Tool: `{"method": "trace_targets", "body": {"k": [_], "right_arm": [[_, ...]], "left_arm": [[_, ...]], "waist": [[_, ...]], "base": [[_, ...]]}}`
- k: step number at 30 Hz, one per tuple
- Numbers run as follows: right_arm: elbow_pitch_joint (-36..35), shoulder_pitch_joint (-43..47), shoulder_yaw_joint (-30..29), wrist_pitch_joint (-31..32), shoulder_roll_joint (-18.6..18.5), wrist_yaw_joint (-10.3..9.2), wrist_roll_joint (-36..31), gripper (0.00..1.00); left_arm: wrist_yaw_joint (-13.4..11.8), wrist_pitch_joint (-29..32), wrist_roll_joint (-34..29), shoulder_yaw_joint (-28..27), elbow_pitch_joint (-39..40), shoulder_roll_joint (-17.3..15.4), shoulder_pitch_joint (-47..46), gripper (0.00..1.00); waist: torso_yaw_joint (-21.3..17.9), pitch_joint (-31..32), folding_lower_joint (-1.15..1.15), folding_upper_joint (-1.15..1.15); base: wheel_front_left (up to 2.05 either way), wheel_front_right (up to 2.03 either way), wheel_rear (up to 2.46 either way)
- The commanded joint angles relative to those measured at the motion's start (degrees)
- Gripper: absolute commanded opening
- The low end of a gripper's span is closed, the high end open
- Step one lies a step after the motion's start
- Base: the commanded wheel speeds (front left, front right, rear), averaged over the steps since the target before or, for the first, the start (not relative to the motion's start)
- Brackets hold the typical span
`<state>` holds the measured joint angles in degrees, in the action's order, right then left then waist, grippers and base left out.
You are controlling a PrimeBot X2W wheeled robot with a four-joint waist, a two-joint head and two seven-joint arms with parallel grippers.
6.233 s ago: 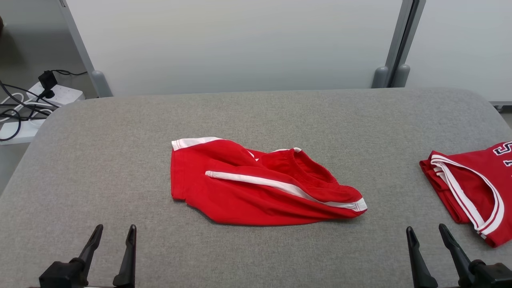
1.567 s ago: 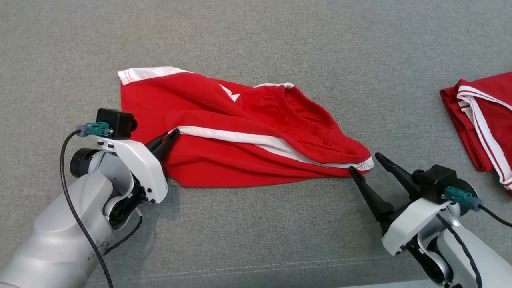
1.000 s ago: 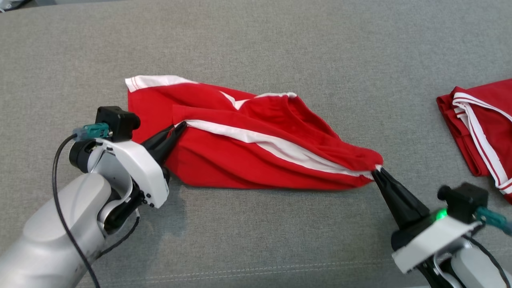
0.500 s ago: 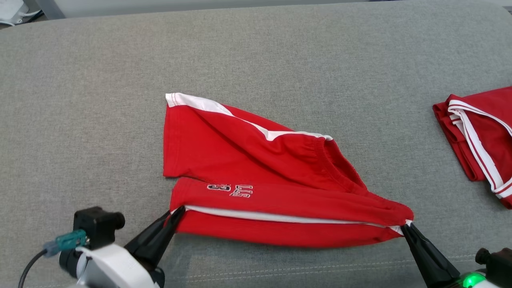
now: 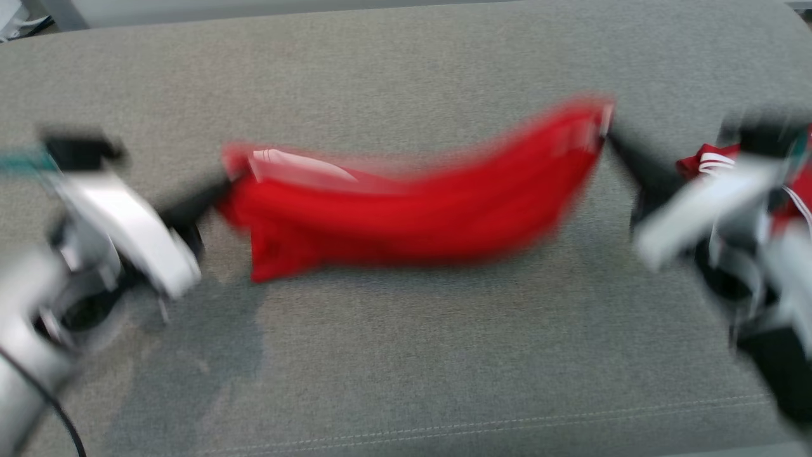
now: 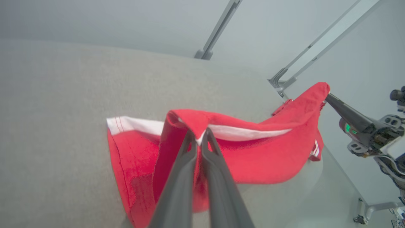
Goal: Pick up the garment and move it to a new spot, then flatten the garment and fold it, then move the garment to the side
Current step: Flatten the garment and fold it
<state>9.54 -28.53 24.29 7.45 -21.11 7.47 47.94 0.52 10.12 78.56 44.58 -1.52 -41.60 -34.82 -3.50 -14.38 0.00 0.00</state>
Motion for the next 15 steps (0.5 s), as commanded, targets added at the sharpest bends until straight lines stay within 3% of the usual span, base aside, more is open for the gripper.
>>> {"method": "trace_targets", "body": {"k": [1, 3, 5, 7, 11, 15], "right_arm": [[-0.87, -4.87, -0.07, -0.51, -0.75, 0.02, 0.23, 0.00], [6.33, -19.68, -0.09, -1.87, 1.36, 0.02, -2.33, 0.00], [16.19, -35.83, -0.55, -6.88, 5.08, 0.02, -5.77, 0.00], [20.69, -41.97, -0.12, -9.97, 6.43, 0.02, -7.41, 0.00], [23.45, -41.03, 5.53, -13.69, 6.87, 0.02, -7.57, 0.00], [24.14, -29.67, 12.58, -15.96, 5.51, 0.02, -5.30, 0.00]], "left_arm": [[0.70, 0.28, 0.62, -4.36, -0.32, -1.97, -5.93, 0.00], [1.36, 2.60, 1.01, -7.31, -9.29, 0.07, -17.01, 0.00], [2.59, 2.47, -5.66, -7.39, -18.09, 1.72, -31.16, 0.00], [3.57, -0.63, -10.41, -7.12, -21.10, 2.90, -37.47, 0.00], [4.73, -9.53, -16.37, -5.73, -20.97, 4.10, -36.90, 0.00], [1.06, -18.41, -18.54, -3.29, -18.14, 5.39, -22.86, 0.00]], "waist": [[-0.82, 0.56, 0.00, 0.00], [-1.65, 1.34, 0.00, 0.00], [-2.12, 2.06, 0.00, 0.00], [-1.73, 1.76, 0.00, 0.00], [-0.33, 1.33, 0.00, 0.00], [1.75, -0.74, 0.00, 0.00]], "base": [[0.00, 0.00, 0.00], [0.00, 0.00, 0.00], [0.00, 0.00, 0.00], [0.00, 0.00, 0.00], [0.00, 0.00, 0.00], [0.00, 0.00, 0.00]]}}
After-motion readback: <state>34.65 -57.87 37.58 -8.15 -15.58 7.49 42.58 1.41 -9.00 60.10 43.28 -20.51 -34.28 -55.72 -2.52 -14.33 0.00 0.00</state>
